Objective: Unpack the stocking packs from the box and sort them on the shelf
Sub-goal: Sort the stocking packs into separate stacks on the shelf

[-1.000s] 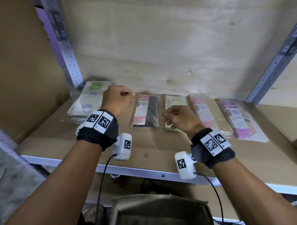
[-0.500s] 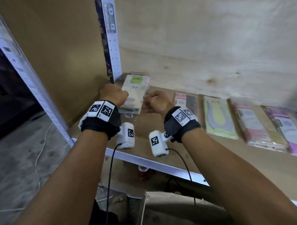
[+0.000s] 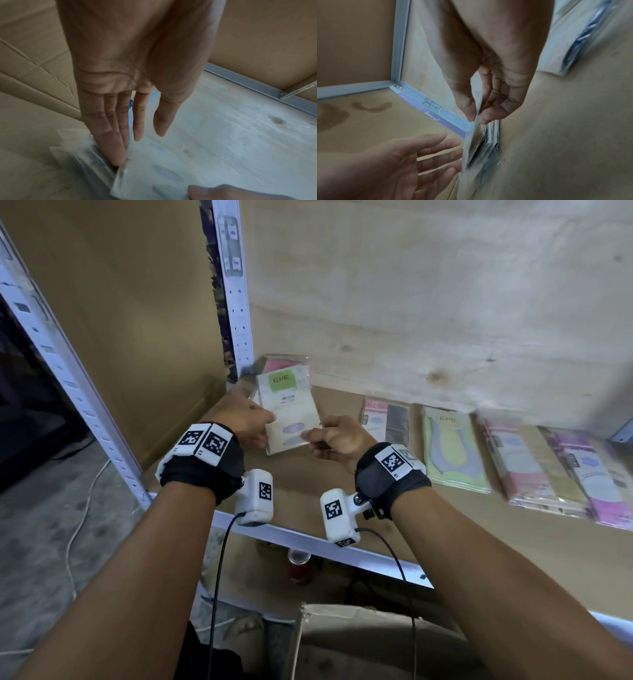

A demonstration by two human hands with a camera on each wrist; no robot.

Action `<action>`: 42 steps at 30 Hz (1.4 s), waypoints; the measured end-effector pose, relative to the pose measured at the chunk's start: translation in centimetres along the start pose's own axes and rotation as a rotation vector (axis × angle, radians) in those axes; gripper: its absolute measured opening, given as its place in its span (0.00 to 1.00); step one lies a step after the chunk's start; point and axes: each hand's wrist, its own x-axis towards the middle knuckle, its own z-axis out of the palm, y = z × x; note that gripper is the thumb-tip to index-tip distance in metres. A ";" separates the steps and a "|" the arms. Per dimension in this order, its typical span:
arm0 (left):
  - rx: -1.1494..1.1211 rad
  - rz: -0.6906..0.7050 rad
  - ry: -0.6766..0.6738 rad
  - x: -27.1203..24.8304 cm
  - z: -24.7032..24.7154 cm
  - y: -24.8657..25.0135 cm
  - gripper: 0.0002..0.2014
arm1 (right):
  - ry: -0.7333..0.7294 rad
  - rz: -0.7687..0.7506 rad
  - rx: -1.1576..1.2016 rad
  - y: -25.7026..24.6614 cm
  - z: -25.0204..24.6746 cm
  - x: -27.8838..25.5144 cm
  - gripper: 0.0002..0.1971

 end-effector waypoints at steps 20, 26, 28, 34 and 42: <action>-0.743 0.088 -0.399 -5.3 9.0 5.8 0.19 | 0.121 -0.399 -0.614 0.8 -14.0 -12.4 0.18; -0.543 0.162 -0.495 -6.5 12.0 6.0 0.19 | 0.279 -0.313 -0.365 0.4 -19.5 -13.7 0.12; -0.486 0.170 -0.584 -7.1 13.1 6.1 0.19 | 0.300 -0.278 -0.343 0.4 -20.4 -13.6 0.11; -0.444 0.179 -0.692 -7.8 16.4 6.4 0.17 | 0.240 -0.139 -0.399 2.2 -20.7 -12.8 0.18; -0.434 0.199 -0.295 -7.5 20.2 7.5 0.14 | 0.368 -0.138 -0.241 3.7 -20.7 -11.8 0.14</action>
